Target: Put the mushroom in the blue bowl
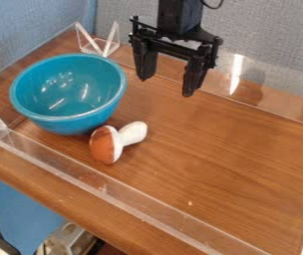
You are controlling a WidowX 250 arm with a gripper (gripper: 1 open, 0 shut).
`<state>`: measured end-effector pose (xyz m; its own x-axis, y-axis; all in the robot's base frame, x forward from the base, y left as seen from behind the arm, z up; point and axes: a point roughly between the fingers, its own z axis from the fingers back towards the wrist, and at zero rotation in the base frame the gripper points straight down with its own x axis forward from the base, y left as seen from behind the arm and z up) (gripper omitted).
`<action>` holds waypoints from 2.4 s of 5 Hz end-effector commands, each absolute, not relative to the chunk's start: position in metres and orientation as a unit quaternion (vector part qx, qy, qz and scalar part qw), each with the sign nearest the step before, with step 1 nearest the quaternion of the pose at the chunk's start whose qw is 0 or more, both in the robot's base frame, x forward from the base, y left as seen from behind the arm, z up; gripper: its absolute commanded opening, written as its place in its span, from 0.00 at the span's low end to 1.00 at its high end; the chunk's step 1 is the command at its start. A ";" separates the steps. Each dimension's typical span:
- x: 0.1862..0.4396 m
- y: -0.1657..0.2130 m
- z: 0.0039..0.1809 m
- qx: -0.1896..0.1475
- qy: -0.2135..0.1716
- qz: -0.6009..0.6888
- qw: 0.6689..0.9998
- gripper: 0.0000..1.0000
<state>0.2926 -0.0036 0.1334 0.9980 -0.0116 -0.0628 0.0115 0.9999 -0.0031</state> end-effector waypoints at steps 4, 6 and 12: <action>0.259 0.051 0.075 0.023 0.050 0.042 0.998 1.00; 0.259 0.065 0.055 0.030 0.057 0.043 0.997 1.00; 0.267 0.066 0.045 0.023 0.054 0.050 0.997 0.00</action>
<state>0.2608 0.0685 0.0332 0.9832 0.1029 -0.1505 -0.0961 0.9940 0.0517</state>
